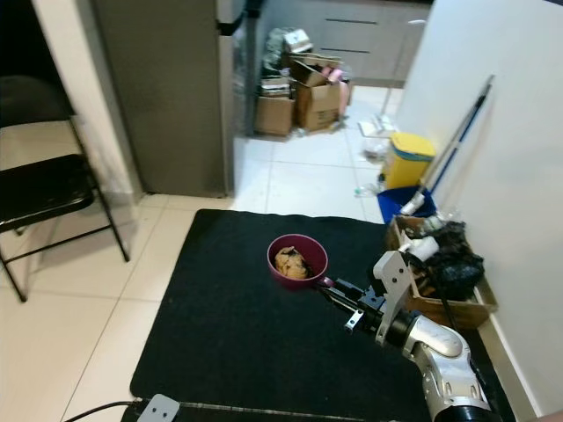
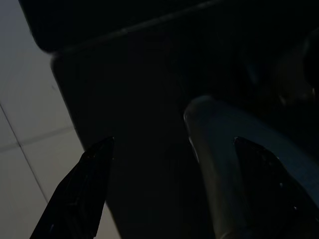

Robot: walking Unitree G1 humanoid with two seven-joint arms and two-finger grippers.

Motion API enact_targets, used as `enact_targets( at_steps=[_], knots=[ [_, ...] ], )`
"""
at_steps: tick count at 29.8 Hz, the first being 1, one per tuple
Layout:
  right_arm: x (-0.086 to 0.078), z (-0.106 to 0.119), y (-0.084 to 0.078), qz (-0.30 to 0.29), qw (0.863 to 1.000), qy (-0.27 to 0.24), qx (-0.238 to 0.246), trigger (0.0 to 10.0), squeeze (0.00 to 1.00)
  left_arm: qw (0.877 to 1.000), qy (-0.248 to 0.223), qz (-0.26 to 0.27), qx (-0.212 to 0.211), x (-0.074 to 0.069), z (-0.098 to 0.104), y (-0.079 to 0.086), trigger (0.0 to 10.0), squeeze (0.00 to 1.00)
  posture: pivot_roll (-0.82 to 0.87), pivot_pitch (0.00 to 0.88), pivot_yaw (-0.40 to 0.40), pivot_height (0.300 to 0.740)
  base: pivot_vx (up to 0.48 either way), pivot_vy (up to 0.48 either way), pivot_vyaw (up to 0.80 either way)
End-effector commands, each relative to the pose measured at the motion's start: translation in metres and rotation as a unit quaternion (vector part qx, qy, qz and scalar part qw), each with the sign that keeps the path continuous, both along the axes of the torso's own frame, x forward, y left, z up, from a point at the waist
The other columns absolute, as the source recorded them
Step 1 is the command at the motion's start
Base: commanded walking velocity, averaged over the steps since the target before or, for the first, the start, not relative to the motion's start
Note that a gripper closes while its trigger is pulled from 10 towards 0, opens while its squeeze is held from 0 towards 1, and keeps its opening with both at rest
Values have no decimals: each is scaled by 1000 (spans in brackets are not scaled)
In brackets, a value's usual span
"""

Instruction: Restocking fridge

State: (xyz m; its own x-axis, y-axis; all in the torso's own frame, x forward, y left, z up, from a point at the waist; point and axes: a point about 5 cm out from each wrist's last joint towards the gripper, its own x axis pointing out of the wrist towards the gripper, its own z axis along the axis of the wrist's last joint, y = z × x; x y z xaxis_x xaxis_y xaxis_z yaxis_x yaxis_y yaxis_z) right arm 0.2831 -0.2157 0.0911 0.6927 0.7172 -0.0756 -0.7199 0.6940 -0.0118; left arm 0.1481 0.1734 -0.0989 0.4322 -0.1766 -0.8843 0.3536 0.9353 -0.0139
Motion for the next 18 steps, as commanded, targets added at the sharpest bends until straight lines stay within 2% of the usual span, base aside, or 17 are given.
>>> enact_targets(
  at_steps=[1,11,18],
  knots=[
    [2,7,-3,-6,1000,-18,2,10000,0,1000,12,-1,7,-7,-2,3,10000,0,26,0,12,740,412,0,0],
    [0,5,0,-2,1000,-19,4,10000,0,1000,13,-4,9,-7,-3,3,10000,0,23,0,15,740,413,0,0],
    [0,5,0,0,1000,-18,2,10000,0,1000,11,-6,3,-4,-2,-4,10000,0,23,0,13,740,414,0,0]
  ],
)
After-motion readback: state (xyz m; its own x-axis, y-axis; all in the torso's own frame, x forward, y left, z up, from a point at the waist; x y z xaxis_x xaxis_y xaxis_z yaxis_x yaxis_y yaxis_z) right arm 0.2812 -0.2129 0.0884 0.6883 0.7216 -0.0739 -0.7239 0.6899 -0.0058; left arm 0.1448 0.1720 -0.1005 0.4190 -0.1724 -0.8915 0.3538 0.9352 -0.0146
